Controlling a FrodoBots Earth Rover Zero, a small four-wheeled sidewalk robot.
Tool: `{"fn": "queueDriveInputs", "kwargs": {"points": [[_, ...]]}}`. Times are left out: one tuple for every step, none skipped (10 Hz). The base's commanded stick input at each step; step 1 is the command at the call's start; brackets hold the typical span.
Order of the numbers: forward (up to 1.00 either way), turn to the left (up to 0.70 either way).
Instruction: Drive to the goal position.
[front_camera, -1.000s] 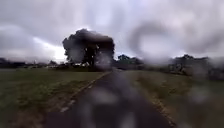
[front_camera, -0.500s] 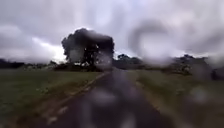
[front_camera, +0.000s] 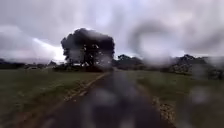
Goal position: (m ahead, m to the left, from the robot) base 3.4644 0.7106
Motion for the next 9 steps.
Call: {"fn": "queueDriveInputs", "kwargs": {"points": [[0.70, 0.00], [0.70, 0.00], [0.70, 0.00], [0.70, 0.00], [0.70, 0.00], [0.70, 0.00], [0.70, 0.00], [0.70, 0.00], [0.70, 0.00]]}}
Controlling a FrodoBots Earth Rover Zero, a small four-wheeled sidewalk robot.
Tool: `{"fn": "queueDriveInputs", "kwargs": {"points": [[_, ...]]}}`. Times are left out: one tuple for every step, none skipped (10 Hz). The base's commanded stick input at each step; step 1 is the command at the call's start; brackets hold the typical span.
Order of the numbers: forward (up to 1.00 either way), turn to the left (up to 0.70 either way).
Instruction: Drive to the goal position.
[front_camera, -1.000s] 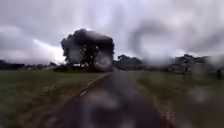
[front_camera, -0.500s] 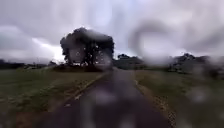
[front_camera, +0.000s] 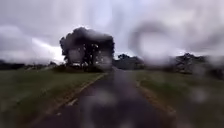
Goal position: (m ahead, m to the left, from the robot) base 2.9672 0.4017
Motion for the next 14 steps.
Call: {"fn": "queueDriveInputs", "kwargs": {"points": [[0.70, 0.00], [0.70, 0.00], [0.70, 0.00], [0.70, 0.00], [0.70, 0.00], [0.70, 0.00], [0.70, 0.00], [0.70, 0.00], [0.70, 0.00], [0.70, 0.00], [0.70, 0.00], [0.70, 0.00], [0.70, 0.00], [0.70, 0.00]]}}
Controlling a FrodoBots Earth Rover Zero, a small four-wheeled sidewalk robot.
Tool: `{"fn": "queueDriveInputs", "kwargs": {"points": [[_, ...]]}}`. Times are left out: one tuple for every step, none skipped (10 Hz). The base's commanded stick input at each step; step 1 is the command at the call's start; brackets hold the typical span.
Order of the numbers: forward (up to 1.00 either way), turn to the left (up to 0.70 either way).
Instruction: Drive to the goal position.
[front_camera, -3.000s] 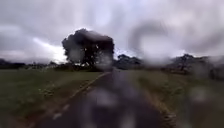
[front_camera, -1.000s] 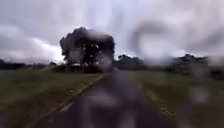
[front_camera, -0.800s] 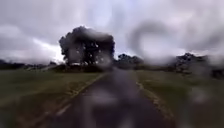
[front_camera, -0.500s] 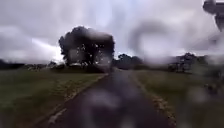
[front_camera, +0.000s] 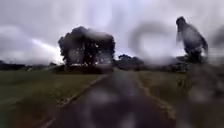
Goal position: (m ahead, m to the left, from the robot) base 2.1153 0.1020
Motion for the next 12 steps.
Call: {"fn": "queueDriveInputs", "kwargs": {"points": [[0.70, 0.00], [0.70, 0.00], [0.70, 0.00], [0.70, 0.00], [0.70, 0.00], [0.70, 0.00], [0.70, 0.00], [0.70, 0.00], [0.70, 0.00], [0.70, 0.00], [0.70, 0.00], [0.70, 0.00]]}}
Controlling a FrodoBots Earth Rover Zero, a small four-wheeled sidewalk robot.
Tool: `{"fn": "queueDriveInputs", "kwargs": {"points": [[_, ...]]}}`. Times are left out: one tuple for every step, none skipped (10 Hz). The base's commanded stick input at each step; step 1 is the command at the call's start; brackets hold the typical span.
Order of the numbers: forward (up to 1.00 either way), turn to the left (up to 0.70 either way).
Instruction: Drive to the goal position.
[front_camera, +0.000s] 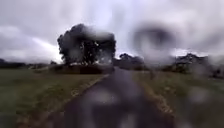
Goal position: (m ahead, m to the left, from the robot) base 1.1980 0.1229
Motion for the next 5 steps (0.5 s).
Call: {"fn": "queueDriveInputs", "kwargs": {"points": [[0.70, 0.00], [0.70, 0.00], [0.70, 0.00], [0.70, 0.00], [0.70, 0.00]]}}
